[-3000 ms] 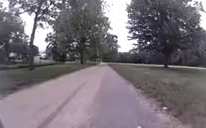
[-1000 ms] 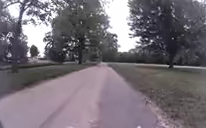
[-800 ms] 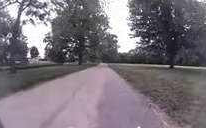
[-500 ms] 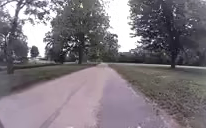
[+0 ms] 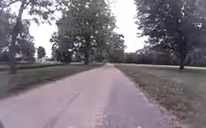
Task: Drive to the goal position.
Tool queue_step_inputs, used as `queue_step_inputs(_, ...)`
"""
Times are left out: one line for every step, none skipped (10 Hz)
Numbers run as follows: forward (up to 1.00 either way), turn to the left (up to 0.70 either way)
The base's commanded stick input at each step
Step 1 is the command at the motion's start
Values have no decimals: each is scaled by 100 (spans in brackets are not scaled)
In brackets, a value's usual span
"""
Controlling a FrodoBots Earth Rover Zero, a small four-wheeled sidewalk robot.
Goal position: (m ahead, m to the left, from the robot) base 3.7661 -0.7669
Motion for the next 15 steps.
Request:
queue_step_inputs(70, 1)
queue_step_inputs(70, 1)
queue_step_inputs(70, 1)
queue_step_inputs(70, 1)
queue_step_inputs(70, 1)
queue_step_inputs(70, 1)
queue_step_inputs(70, 1)
queue_step_inputs(70, 0)
queue_step_inputs(70, -13)
queue_step_inputs(70, -12)
queue_step_inputs(70, -10)
queue_step_inputs(70, -8)
queue_step_inputs(70, -6)
queue_step_inputs(70, -4)
queue_step_inputs(70, -2)
